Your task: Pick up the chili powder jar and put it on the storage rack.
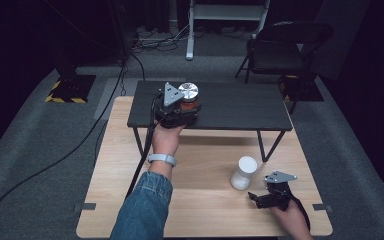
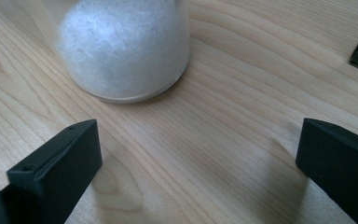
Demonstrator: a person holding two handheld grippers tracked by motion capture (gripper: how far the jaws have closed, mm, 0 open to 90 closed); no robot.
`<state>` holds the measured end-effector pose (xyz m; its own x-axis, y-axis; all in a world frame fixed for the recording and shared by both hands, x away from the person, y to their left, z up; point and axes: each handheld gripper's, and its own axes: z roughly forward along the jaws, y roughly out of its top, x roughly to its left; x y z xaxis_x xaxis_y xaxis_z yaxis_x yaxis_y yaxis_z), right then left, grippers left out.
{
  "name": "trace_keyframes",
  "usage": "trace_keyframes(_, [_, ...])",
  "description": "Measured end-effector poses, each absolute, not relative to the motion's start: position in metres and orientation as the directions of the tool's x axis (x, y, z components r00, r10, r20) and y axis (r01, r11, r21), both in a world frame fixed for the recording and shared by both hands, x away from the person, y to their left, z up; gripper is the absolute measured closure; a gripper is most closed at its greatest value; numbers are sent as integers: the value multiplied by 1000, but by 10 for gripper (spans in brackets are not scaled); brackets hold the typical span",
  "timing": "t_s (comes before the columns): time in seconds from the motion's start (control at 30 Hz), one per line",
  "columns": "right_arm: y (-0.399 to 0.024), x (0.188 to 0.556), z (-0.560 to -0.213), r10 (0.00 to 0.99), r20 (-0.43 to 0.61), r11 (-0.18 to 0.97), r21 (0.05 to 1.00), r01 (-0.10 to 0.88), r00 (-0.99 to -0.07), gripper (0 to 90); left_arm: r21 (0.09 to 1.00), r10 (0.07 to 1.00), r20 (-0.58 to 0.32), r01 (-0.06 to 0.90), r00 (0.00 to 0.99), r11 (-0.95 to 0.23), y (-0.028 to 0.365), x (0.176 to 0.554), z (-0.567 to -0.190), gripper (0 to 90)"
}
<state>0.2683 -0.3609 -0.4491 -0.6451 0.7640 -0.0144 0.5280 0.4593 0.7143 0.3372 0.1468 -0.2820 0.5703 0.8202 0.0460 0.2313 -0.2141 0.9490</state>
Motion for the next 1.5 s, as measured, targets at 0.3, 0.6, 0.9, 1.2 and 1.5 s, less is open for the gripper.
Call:
trace_keyframes(0.3, [-361,269,-449,759,-14,464,714,525,-651,0,940,831,1,283,556,-190,142,351,-284,300])
trace_keyframes(0.6, [-361,269,-449,758,-14,464,714,524,-652,0,946,833,-45,291,551,-141,148,349,-286,166])
trace_keyframes(0.9, [-361,269,-449,759,-14,463,714,525,-651,0,955,834,-33,263,551,-136,166,319,-284,47])
trace_keyframes(1.2, [-361,269,-449,760,-15,463,714,525,-650,0,961,814,-14,231,581,-149,189,278,-291,72])
trace_keyframes(1.5, [-359,269,-449,764,-14,460,713,529,-645,0,951,791,-20,256,612,-174,201,243,-323,96])
